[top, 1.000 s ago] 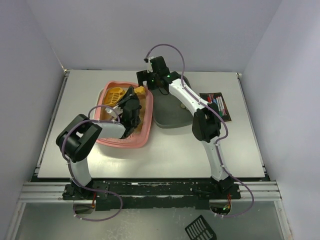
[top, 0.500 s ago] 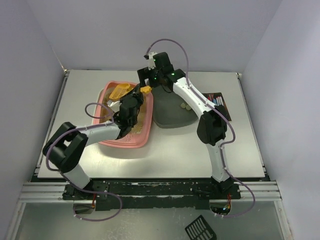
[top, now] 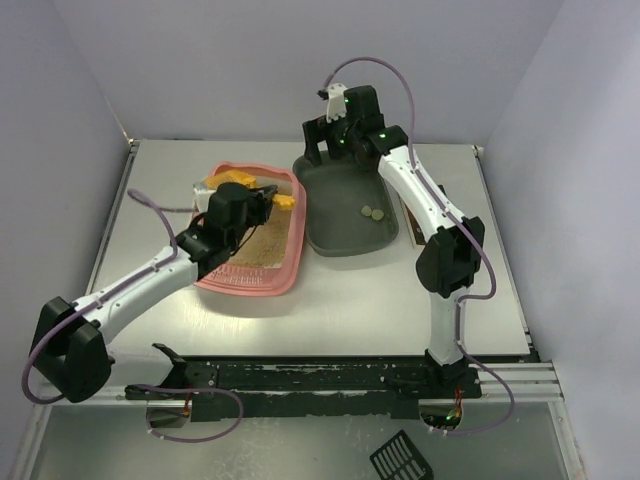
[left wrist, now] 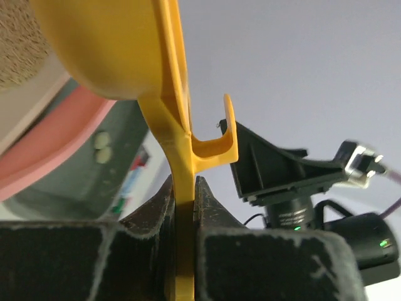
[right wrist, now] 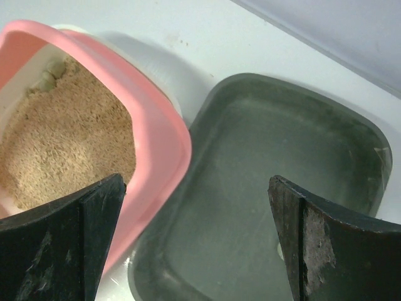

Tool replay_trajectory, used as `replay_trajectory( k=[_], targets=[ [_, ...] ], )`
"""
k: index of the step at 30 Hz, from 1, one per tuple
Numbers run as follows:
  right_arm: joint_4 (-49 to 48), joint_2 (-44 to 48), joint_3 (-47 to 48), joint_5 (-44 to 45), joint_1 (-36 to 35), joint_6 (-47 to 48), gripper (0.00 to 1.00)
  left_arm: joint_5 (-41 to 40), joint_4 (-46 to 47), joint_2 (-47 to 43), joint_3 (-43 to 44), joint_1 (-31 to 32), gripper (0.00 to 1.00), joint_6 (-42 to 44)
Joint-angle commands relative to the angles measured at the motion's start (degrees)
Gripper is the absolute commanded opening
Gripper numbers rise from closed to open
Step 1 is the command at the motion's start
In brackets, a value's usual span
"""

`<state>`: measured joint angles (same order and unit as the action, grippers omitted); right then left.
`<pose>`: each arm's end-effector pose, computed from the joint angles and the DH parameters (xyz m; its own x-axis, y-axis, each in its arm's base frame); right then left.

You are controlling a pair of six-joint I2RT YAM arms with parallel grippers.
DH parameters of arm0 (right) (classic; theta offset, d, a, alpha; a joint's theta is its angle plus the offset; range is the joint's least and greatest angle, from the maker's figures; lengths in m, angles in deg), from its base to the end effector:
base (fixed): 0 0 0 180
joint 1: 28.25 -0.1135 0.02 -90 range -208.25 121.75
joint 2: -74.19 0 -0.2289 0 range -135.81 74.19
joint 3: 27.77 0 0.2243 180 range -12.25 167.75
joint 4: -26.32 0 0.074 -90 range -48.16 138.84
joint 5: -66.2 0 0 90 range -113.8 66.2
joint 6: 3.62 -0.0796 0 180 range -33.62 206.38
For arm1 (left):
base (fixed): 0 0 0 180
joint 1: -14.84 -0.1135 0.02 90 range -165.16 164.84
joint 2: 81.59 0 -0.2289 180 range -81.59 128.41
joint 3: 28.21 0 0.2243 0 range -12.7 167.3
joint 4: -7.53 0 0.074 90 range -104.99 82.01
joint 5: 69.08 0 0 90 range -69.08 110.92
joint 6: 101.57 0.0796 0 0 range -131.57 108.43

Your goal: Clean the litter box

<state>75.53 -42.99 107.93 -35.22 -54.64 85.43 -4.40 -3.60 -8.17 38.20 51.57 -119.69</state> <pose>0.4122 0.2221 0.3108 -0.4669 -0.2135 -0.8581 -0.5805 0.8060 0.1153 0.2736 -0.1617 0.2601 -0.1266 -0.9775 0.1690 -0.3040 -0.1239 -0.9446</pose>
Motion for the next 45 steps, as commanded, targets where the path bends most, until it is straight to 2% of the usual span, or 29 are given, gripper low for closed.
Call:
replay_trajectory(
  k=[1, 5, 8, 11, 15, 18, 26, 30, 35, 39, 43, 45],
  targets=[
    [3.4, 1.1, -1.0, -3.7, 0.6, 4.2, 1.0, 5.5, -23.4, -0.4, 13.1, -0.6, 0.07, 25.1],
    [5.4, -0.3, 1.6, -4.8, 0.4, 5.2, 1.0, 8.1, -39.6, 4.6, 26.3, -2.0, 0.07, 42.4],
    [8.4, -3.9, 7.4, -5.0, 0.1, 5.5, 0.99, 15.1, -47.3, 9.2, 33.2, -6.1, 0.07, 52.2],
    [10.6, -6.7, 11.6, -6.4, -0.5, 5.9, 0.99, 27.4, -48.4, 12.0, 37.0, -10.5, 0.07, 65.6],
    [9.5, -7.6, 10.7, -5.9, -1.6, 5.9, 0.99, 32.5, -48.8, 11.2, 37.3, -13.7, 0.07, 74.1],
    [8.5, -8.3, 9.6, -5.3, -1.6, 5.8, 0.98, 33.1, -48.0, 8.9, 36.0, -15.8, 0.07, 80.5],
    [8.0, -12.2, 11.5, -4.8, -4.3, 4.7, 0.97, 35.1, -52.4, 12.2, 36.6, -18.0, 0.07, 91.1],
    [6.9, -13.4, 11.7, -2.7, -6.0, 5.0, 0.95, 33.8, -53.8, 13.5, 36.4, -18.0, 0.07, 93.3],
    [6.8, -16.2, 13.3, -0.5, -6.6, 4.9, 0.88, 31.7, -53.7, 13.1, 35.4, -18.1, 0.07, 93.7],
    [6.7, -18.3, 14.8, 1.7, -6.7, 4.4, 0.74, 31.8, -53.6, 12.8, 34.5, -18.1, 0.07, 93.5],
    [6.4, -19.4, 15.6, 2.9, -7.0, 4.2, 0.67, 31.1, -54.0, 12.6, 33.9, -18.1, 0.07, 93.8],
    [6.0, -19.8, 15.9, 3.8, -7.2, 4.2, 0.54, 30.6, -54.1, 12.5, 33.6, -18.1, 0.07, 94.0]
  ],
)
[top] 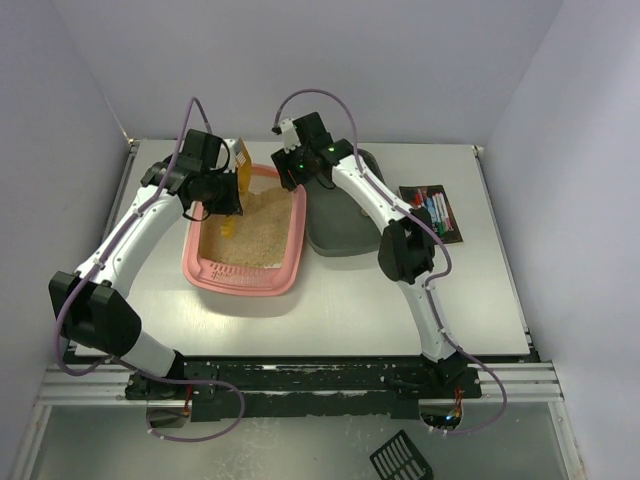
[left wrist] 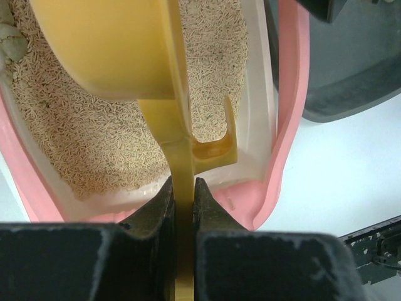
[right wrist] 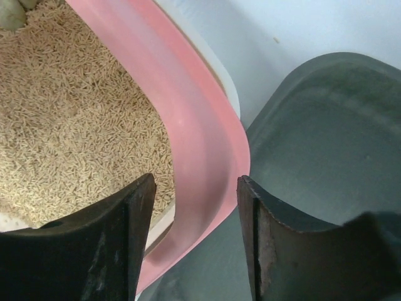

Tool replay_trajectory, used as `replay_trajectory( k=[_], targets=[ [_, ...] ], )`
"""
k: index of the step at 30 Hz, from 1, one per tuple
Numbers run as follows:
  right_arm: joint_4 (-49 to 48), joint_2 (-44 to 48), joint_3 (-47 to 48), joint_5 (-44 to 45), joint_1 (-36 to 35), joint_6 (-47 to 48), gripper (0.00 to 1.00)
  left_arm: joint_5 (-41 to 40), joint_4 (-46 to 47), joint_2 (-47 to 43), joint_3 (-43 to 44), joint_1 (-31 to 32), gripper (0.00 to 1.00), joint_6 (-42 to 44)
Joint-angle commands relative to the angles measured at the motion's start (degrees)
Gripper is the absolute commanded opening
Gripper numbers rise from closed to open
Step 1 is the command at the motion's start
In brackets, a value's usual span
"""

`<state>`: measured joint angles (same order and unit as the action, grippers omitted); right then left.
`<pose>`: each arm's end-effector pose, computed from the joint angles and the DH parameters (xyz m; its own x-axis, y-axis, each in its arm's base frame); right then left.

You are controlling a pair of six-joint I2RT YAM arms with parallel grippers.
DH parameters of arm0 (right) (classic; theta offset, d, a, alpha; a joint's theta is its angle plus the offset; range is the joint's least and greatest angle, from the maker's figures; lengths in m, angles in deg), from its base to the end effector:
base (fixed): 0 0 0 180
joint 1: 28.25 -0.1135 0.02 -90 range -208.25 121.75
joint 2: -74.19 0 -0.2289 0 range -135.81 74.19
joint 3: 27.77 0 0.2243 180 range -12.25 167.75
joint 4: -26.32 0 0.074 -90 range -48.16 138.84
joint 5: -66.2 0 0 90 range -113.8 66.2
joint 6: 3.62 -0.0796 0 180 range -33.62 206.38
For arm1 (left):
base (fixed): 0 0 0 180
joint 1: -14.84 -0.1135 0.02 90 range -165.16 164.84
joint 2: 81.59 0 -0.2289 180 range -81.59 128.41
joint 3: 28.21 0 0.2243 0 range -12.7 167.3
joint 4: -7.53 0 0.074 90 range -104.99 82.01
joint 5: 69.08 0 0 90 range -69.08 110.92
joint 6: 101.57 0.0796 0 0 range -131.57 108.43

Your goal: Clean the litter box

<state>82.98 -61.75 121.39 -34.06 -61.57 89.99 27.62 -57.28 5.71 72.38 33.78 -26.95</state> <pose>0.4213 0.2939 0.2192 -0.5326 -0.4243 -0.7324 -0.6835 0.7259 0.0765 0.3023 -0.1135 0.2739 -0.8176 0.0021 -0.5757 0.1806 0.9504 -0.2531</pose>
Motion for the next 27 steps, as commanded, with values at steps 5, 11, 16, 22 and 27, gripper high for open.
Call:
replay_trajectory(
  k=[5, 11, 16, 22, 27],
  targets=[
    [-3.1, -1.5, 3.1, 3.9, -0.8, -1.0, 0.36, -1.9, -0.3, -1.2, -1.1, -0.4, 0.07, 1.7],
    [-5.8, -0.4, 2.1, 7.0, -2.1, 0.1, 0.3, -1.8, 0.3, -0.9, -1.5, -0.5, 0.07, 1.7],
    [-7.1, -0.5, 2.5, 8.2, -2.4, 0.1, 0.27, -1.5, 0.8, -0.6, -1.6, -0.7, 0.07, 1.7],
    [-7.1, -1.8, 4.0, 9.5, -2.6, -1.3, 0.3, -1.3, 1.1, -0.6, -2.2, -1.2, 0.07, 2.2],
    [-7.6, -2.8, 5.0, 11.5, -3.4, -2.2, 0.31, -1.0, 1.0, -0.7, -2.7, -1.6, 0.07, 2.4]
  ],
)
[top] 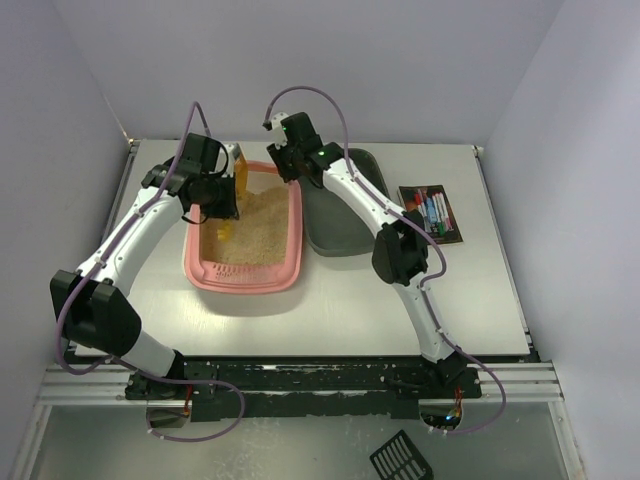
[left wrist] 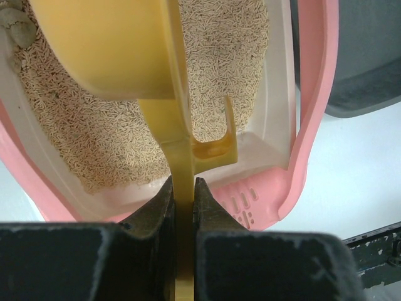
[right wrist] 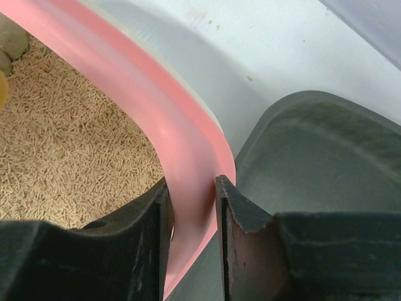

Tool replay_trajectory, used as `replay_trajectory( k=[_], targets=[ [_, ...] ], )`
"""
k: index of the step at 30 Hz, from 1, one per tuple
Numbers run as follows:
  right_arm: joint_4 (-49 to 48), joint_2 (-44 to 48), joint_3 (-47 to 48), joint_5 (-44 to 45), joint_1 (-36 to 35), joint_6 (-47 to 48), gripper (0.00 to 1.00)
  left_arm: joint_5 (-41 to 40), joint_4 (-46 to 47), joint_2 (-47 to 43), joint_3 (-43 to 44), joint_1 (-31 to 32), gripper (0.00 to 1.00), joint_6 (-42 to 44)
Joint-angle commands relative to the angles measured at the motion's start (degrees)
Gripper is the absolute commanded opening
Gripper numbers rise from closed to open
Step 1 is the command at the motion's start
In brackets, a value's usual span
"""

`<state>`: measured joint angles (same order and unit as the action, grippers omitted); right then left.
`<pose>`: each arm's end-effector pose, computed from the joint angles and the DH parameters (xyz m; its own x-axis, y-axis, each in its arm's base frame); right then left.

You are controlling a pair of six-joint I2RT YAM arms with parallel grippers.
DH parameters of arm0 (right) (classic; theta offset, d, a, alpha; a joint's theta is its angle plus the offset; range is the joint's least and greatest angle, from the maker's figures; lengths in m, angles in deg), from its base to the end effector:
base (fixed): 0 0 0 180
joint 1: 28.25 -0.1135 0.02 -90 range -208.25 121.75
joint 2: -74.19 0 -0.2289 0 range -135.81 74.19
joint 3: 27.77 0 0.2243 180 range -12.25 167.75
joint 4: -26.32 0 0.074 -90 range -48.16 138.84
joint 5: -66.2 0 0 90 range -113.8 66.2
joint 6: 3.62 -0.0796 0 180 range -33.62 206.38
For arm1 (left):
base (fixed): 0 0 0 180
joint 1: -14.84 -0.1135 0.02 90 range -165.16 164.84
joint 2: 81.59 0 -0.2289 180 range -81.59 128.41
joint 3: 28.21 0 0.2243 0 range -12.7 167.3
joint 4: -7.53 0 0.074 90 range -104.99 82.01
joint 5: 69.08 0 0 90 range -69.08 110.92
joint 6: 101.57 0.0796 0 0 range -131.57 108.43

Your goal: Clean the litter box

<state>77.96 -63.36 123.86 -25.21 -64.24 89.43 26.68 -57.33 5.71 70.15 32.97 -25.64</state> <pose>0.4262 0.3120 0.2289 -0.4604 -0.4001 -0.7924 -0.6286 0.7772 -0.0272 0.3015 -0.1071 0.2616 -0.8329 0.0182 -0.5532 0.1685 0.9603 -0.2221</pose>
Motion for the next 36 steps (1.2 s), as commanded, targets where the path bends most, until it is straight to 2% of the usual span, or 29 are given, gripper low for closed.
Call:
replay_trajectory(
  k=[1, 10, 16, 25, 28, 30, 36],
  targets=[
    [-2.7, -1.4, 2.7, 3.2, -0.8, -1.9, 0.31, 0.0, 1.0, -0.8, -0.6, -0.8, 0.07, 1.1],
    [-3.5, -2.6, 3.7, 3.6, -1.6, -4.1, 0.31, 1.3, 0.8, -0.2, -0.9, -1.2, 0.07, 1.7],
    [-3.4, -3.2, 4.2, 3.9, -1.7, -4.6, 0.31, -2.1, -1.5, 2.5, -0.1, -1.2, 0.07, -1.6],
    [-3.3, -2.6, 2.0, 5.6, -1.0, -5.3, 0.3, 0.7, -3.3, 3.9, 0.8, -1.2, 0.07, -2.7],
    [-3.0, -2.5, 1.5, 5.7, -0.7, -5.7, 0.3, 6.6, -2.1, 4.3, 0.1, -1.2, 0.07, 0.2],
    [-3.0, -2.0, 0.8, 5.4, -0.7, -5.7, 0.37, 10.7, -1.9, 5.0, -0.2, -1.1, 0.07, 2.6],
    [-3.3, 0.0, -2.1, 4.6, -0.2, -5.1, 0.77, 8.1, -4.9, 10.5, 1.8, 0.2, 0.07, 4.9]
  ],
)
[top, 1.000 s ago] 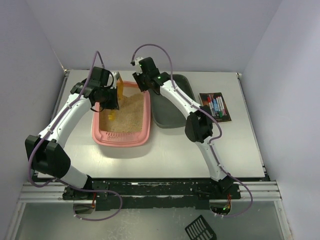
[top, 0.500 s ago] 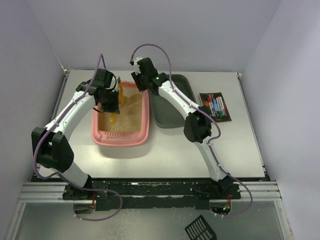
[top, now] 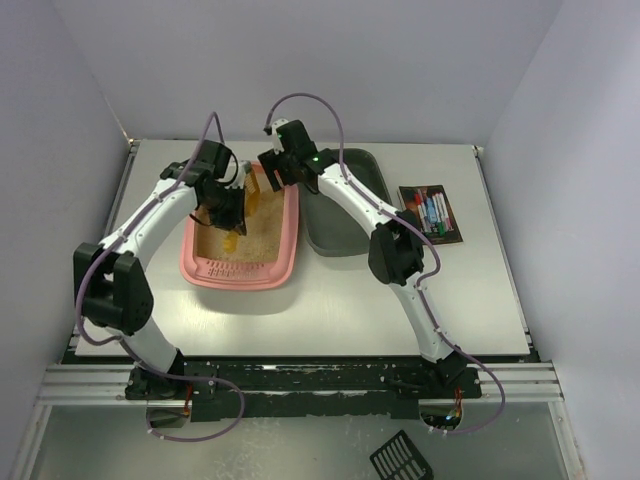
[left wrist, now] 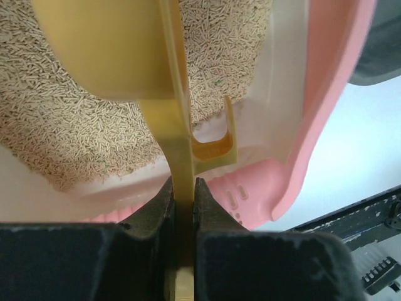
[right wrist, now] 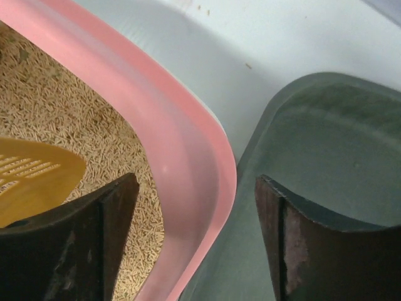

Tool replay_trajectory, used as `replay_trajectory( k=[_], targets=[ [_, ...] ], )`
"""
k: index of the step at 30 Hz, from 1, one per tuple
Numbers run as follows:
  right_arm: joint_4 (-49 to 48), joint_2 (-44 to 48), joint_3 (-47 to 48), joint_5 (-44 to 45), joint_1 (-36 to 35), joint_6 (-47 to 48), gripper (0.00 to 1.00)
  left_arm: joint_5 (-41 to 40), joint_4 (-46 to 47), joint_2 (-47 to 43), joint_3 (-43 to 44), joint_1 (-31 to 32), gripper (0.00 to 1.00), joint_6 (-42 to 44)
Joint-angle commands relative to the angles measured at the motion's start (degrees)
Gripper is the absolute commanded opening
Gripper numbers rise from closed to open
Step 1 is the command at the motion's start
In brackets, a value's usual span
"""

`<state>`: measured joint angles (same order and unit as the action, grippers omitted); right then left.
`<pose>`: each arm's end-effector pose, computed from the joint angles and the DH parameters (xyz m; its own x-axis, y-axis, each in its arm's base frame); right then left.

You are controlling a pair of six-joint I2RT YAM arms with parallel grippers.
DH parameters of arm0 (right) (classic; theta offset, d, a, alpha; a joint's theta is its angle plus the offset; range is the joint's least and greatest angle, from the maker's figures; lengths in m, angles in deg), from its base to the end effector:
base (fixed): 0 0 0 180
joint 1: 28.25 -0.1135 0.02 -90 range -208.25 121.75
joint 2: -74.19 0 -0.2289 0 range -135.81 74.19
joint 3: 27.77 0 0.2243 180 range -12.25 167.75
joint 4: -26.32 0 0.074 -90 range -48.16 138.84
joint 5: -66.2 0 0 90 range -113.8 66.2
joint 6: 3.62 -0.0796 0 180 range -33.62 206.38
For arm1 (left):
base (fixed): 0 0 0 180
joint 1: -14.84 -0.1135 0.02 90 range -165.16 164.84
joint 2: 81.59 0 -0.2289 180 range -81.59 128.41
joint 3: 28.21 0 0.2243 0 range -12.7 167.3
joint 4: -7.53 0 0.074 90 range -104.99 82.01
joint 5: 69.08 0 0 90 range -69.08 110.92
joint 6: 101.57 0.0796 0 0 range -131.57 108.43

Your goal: Clean the litter box

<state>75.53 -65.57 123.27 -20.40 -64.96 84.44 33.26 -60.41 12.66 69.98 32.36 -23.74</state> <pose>0.4323 0.3165 0.2109 -0.5114 -0.3392 -0.7895 -0.5422 0.8402 -0.0097 0.3070 -0.1147 0.2208 -0.9187 0.0740 -0.3880 0.1941 0.9401 -0.2802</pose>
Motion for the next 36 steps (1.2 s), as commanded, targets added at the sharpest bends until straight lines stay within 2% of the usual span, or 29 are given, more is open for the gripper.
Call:
replay_trajectory(
  k=[1, 3, 5, 9, 13, 16, 20, 26, 31, 34, 36],
  targets=[
    [-0.8, 2.4, -1.5, -0.4, 0.7, -0.2, 0.82, 1.2, -2.1, 4.2, 2.1, 1.1, 0.07, 3.3],
    [-0.7, 2.7, -1.4, -0.6, 1.1, -0.1, 0.9, -0.3, -2.1, 5.1, 1.8, 1.2, 0.07, 4.0],
    [-0.8, 3.2, -1.5, -0.8, 1.4, 0.3, 0.92, -2.6, -2.3, 6.1, 1.9, 1.3, 0.07, 4.7],
    [-0.8, 4.9, -1.6, -0.8, 1.9, 1.5, 1.0, 1.2, -1.3, 7.2, 0.7, 1.5, 0.07, 7.1],
    [-1.5, 8.1, -3.4, -1.6, 2.8, 2.7, 1.0, -0.6, -2.2, 9.2, 1.4, 1.9, 0.07, 9.6],
    [2.1, 7.7, 0.4, -3.1, 4.7, 2.6, 1.0, -2.0, -4.2, 12.3, 3.7, 2.1, 0.07, 10.7],
    [5.3, 8.6, 1.6, -7.6, 9.4, 0.6, 1.0, -12.1, -9.8, 15.7, 9.6, 4.9, 0.07, 10.7],
    [6.0, 11.4, -2.9, -12.3, 15.8, -2.2, 1.0, -18.7, -15.0, 16.7, 15.0, 8.5, 0.07, 9.9],
    [5.4, 14.5, -7.4, -13.4, 18.3, -2.7, 1.0, -27.6, -17.4, 13.8, 12.8, 12.3, 0.07, 10.5],
    [5.2, 15.8, -9.0, -14.5, 18.6, -2.0, 1.0, -28.5, -17.2, 12.7, 10.3, 13.1, 0.07, 10.2],
    [6.4, 16.6, -9.7, -18.5, 18.6, -1.1, 1.0, -28.5, -16.7, 11.7, 9.1, 13.2, 0.07, 10.1]
  ],
)
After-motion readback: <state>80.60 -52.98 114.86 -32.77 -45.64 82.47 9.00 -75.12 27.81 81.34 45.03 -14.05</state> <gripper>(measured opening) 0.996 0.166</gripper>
